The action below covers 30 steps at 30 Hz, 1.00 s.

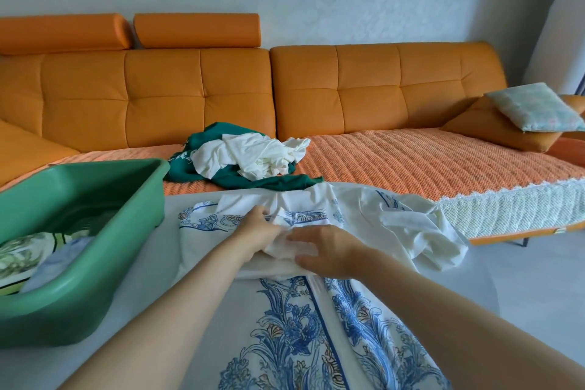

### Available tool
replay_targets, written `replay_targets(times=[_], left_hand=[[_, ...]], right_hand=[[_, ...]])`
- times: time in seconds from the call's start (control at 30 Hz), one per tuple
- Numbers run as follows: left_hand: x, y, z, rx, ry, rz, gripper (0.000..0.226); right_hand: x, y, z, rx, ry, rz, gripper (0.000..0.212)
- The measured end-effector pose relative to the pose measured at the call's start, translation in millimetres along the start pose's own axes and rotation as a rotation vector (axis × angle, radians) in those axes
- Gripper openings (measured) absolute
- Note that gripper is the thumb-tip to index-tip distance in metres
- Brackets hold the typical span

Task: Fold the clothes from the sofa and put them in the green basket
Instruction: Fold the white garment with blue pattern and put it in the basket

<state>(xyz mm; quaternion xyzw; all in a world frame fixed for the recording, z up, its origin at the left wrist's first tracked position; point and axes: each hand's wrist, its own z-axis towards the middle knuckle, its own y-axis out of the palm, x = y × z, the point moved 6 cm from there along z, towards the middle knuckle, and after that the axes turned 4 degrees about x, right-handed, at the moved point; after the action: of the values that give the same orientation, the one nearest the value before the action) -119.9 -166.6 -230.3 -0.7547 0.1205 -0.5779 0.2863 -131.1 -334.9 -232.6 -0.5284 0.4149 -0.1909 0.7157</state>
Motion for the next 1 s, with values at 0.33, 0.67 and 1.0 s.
replay_targets(times=[0.33, 0.67, 1.0], left_hand=[[16, -5, -9, 0.069, 0.704, 0.832, 0.064], [-2, 23, -4, -0.139, 0.499, 0.915, 0.066], [87, 67, -28, -0.073, 0.695, 0.584, 0.047]], right_hand=[[16, -4, 13, 0.069, 0.104, -0.173, 0.04], [39, 8, 7, -0.173, 0.12, -0.314, 0.067], [102, -89, -42, 0.335, 0.384, -0.056, 0.047]])
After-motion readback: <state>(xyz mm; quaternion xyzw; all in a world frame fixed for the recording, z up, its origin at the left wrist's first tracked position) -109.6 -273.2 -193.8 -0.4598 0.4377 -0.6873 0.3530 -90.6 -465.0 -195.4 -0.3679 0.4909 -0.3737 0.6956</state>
